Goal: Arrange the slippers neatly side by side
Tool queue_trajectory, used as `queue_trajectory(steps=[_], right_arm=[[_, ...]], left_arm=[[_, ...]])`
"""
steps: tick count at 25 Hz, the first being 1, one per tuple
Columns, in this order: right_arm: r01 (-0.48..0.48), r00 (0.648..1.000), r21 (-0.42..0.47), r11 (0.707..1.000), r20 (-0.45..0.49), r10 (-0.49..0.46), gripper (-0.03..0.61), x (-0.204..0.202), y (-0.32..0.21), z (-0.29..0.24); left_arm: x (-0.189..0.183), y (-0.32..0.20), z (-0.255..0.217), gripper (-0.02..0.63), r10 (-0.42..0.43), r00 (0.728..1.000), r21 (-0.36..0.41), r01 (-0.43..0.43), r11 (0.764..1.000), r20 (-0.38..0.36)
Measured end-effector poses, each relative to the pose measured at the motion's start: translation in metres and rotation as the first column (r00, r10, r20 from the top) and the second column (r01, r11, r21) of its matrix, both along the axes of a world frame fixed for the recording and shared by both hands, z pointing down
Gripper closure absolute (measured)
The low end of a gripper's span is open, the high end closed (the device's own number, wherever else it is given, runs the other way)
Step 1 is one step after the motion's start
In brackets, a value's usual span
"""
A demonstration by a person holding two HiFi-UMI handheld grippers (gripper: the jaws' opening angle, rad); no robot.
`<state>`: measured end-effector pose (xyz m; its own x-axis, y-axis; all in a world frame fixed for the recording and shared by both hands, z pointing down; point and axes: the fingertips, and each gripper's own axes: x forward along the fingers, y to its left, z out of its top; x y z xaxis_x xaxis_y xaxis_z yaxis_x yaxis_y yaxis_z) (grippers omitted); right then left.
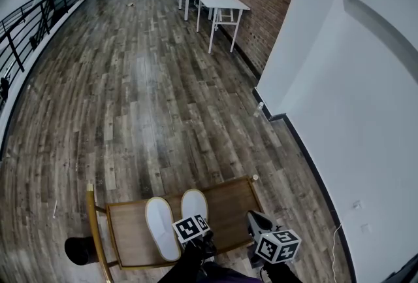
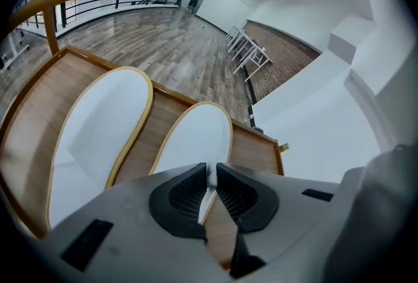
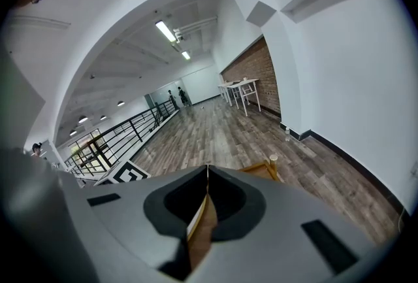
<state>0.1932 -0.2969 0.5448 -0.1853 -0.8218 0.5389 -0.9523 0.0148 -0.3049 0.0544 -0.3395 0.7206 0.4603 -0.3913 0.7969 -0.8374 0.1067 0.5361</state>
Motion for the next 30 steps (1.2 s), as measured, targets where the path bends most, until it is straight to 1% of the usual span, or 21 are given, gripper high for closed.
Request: queue_trajectory(steps=[4, 7, 9, 10, 12, 14, 16, 17, 18, 19, 20, 21, 22, 24, 25, 26, 27, 28, 29, 30], right_arm=[[0.005, 1.000, 0.001, 1.000, 0.002, -0.005, 0.578, -0.002, 0.000, 0.001], [0.016, 1.000, 0.004, 1.000, 0.015, -0.016, 0.578, -0.008, 0.000, 0.001], [0.023, 1.000, 0.007, 1.000, 0.019, -0.023, 0.578, -0.011, 0.000, 0.001], [0.025, 0.999, 0.009, 1.000, 0.020, -0.025, 0.578, -0.011, 0.000, 0.001], [0.030, 0.999, 0.011, 0.999, 0.021, -0.030, 0.578, -0.013, 0.000, 0.000], [0.035, 0.999, 0.011, 0.999, 0.019, -0.035, 0.578, -0.015, -0.001, 0.000], [0.047, 0.999, 0.010, 0.999, 0.024, -0.047, 0.578, -0.020, -0.004, 0.002], [0.058, 0.998, 0.008, 0.998, 0.030, -0.058, 0.578, -0.024, -0.006, 0.003], [0.073, 0.997, 0.004, 0.997, 0.039, -0.074, 0.578, -0.029, -0.008, 0.006], [0.093, 0.994, 0.000, 0.996, 0.049, -0.093, 0.578, -0.035, -0.010, 0.009], [0.117, 0.991, -0.006, 0.993, 0.059, -0.116, 0.578, -0.042, -0.012, 0.012], [0.143, 0.987, -0.012, 0.990, 0.069, -0.142, 0.578, -0.050, -0.015, 0.016], [0.170, 0.983, -0.019, 0.985, 0.078, -0.168, 0.578, -0.058, -0.019, 0.020], [0.220, 0.972, -0.042, 0.975, 0.092, -0.215, 0.578, -0.074, -0.025, 0.031], [0.240, 0.968, -0.056, 0.969, 0.095, -0.234, 0.578, -0.082, -0.028, 0.037], [0.256, 0.964, -0.071, 0.964, 0.095, -0.249, 0.578, -0.088, -0.031, 0.044], [0.270, 0.961, -0.088, 0.959, 0.094, -0.262, 0.577, -0.094, -0.033, 0.052], [0.281, 0.958, -0.106, 0.954, 0.097, -0.271, 0.577, -0.098, -0.035, 0.059], [0.290, 0.955, -0.123, 0.949, 0.103, -0.279, 0.574, -0.102, -0.037, 0.067], [0.302, 0.951, -0.140, 0.943, 0.109, -0.288, 0.559, -0.106, -0.039, 0.074]], left_arm=[[0.005, 0.002, -0.004, 0.591, 0.018, 1.000, 0.015, -0.017, 1.000, -0.024], [0.005, 0.003, -0.006, 0.557, 0.023, 0.999, 0.023, -0.023, 0.999, -0.033], [0.006, 0.004, -0.007, 0.554, 0.028, 0.999, 0.029, -0.026, 0.999, -0.041], [0.006, 0.005, -0.008, 0.528, 0.030, 0.999, 0.033, -0.029, 0.999, -0.045], [0.007, 0.006, -0.013, 0.523, 0.036, 0.998, 0.044, -0.034, 0.998, -0.053], [0.006, 0.008, -0.024, 0.523, 0.046, 0.997, 0.068, -0.041, 0.997, -0.061], [0.002, 0.011, -0.039, 0.523, 0.082, 0.995, 0.123, -0.075, 0.990, -0.055], [-0.002, 0.013, -0.048, 0.523, 0.113, 0.993, 0.167, -0.105, 0.980, -0.036], [-0.006, 0.015, -0.057, 0.523, 0.146, 0.989, 0.222, -0.142, 0.965, -0.004], [-0.012, 0.018, -0.066, 0.523, 0.173, 0.984, 0.283, -0.177, 0.943, 0.039], [-0.019, 0.019, -0.077, 0.523, 0.186, 0.978, 0.346, -0.206, 0.915, 0.089], [-0.028, 0.020, -0.087, 0.523, 0.182, 0.973, 0.407, -0.226, 0.885, 0.145], [-0.040, 0.021, -0.099, 0.523, 0.161, 0.966, 0.465, -0.240, 0.852, 0.203], [-0.067, 0.024, -0.121, 0.523, 0.088, 0.946, 0.566, -0.260, 0.782, 0.313], [-0.080, 0.026, -0.131, 0.523, 0.043, 0.935, 0.606, -0.262, 0.751, 0.351], [-0.093, 0.028, -0.137, 0.523, -0.002, 0.929, 0.636, -0.251, 0.730, 0.369], [-0.105, 0.031, -0.140, 0.523, -0.041, 0.928, 0.653, -0.229, 0.722, 0.371], [-0.115, 0.034, -0.140, 0.523, -0.068, 0.928, 0.656, -0.206, 0.726, 0.366], [-0.125, 0.037, -0.139, 0.523, -0.083, 0.929, 0.650, -0.187, 0.736, 0.361], [-0.133, 0.039, -0.138, 0.525, -0.093, 0.928, 0.642, -0.174, 0.747, 0.360]])
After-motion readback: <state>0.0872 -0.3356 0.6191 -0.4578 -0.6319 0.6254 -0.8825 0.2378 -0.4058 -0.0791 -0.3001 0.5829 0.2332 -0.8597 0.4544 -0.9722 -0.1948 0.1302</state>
